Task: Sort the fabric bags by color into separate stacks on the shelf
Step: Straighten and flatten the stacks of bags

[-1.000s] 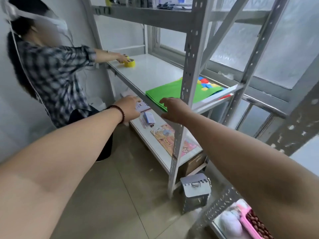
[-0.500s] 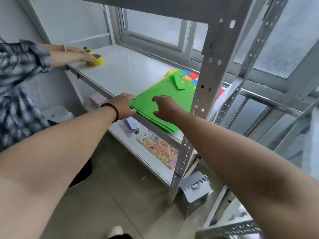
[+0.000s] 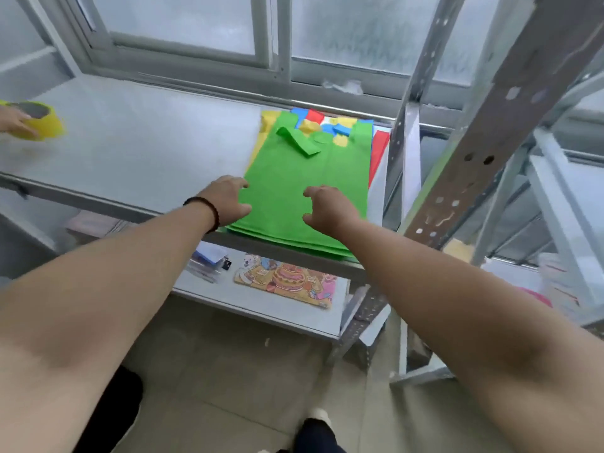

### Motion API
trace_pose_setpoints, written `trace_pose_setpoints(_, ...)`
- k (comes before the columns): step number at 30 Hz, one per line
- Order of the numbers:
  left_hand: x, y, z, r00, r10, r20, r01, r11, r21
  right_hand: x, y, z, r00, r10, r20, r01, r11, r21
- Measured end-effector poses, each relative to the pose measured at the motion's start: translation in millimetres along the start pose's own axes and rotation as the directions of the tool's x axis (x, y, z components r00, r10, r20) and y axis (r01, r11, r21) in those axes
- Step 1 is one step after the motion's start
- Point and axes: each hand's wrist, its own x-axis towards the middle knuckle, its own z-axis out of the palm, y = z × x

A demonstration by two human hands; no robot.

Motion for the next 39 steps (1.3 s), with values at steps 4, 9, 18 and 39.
trace_pose_setpoints(4,35,3,5,0.999,0.050,0.018,-0.049,0.999,-0.018,20,18,4,0.987,0.161,0.003,-0.161,0.987,-0.002)
trace_pose_setpoints(9,78,1,14,0.997,0.059,0.050,-0.058,0.998,-0.028,42,37,8,0.906,0.417,0.080,-0.419,0.908,0.010)
trace_pose_setpoints(18,145,-9,32,0.995,0.051,0.090,-0.044,0.996,-0.083,62,48,24,0.783,0.621,0.036,-0.616,0.766,0.183)
trace_pose_setpoints(39,260,0,34,0.993,0.120,-0.021,-0.121,0.953,-0.278,66,58,35,0.790,0.608,-0.079,-0.595,0.791,0.141)
